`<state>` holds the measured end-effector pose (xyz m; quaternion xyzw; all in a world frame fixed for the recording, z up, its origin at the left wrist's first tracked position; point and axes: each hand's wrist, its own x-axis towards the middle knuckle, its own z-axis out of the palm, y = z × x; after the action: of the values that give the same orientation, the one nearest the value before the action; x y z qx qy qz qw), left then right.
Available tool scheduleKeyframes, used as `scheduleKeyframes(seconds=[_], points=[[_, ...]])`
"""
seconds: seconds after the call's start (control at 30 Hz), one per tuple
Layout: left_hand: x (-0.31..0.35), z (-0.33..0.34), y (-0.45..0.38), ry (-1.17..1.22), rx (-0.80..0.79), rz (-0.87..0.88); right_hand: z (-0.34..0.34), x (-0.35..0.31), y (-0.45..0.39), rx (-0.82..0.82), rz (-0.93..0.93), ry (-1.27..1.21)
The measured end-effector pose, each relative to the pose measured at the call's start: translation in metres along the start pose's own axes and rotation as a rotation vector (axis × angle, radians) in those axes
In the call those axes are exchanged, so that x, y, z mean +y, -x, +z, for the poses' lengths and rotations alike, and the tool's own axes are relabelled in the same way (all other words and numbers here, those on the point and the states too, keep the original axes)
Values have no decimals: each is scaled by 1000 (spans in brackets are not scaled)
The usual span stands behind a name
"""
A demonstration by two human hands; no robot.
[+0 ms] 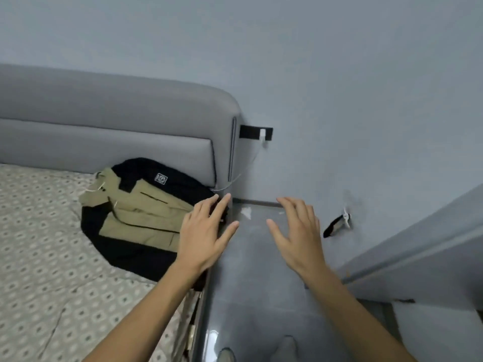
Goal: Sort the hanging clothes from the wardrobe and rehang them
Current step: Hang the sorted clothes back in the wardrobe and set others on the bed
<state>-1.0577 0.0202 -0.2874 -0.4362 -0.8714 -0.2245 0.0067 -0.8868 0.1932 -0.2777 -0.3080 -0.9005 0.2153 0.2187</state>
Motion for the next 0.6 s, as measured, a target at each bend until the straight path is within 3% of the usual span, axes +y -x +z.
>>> scheduleKeyframes(seconds=[0.2,0.6], points=[[-83,-29,16,-72,67,-260,69,-58,-55,-166,-202,-93],[-170,-57,22,-157,235,-751,183,-136,-186,-456,-549,-171]])
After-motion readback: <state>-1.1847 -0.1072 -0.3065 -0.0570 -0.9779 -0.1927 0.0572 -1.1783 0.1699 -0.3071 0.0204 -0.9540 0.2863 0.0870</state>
